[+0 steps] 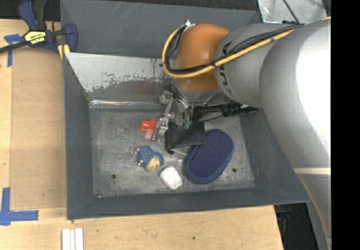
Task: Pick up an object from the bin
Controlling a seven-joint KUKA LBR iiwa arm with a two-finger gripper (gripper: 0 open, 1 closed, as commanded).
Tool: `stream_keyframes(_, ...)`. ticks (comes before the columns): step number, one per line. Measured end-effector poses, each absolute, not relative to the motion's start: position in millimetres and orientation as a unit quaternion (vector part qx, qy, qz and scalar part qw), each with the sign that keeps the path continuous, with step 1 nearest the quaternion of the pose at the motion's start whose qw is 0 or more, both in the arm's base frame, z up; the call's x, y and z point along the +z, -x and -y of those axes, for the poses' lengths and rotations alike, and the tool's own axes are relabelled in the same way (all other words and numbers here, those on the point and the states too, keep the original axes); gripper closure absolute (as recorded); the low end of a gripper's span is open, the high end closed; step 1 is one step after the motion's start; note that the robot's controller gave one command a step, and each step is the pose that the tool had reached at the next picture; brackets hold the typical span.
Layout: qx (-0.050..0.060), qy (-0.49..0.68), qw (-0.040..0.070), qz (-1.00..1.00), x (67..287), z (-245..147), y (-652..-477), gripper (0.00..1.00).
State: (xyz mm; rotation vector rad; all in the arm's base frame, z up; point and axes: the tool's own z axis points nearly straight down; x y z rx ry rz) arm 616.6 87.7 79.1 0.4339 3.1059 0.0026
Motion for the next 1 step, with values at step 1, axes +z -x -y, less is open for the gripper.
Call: stream_keyframes(1,0.001,-0.139,0.006,-0.99,81.8,-87.2,-618.7,1.0)
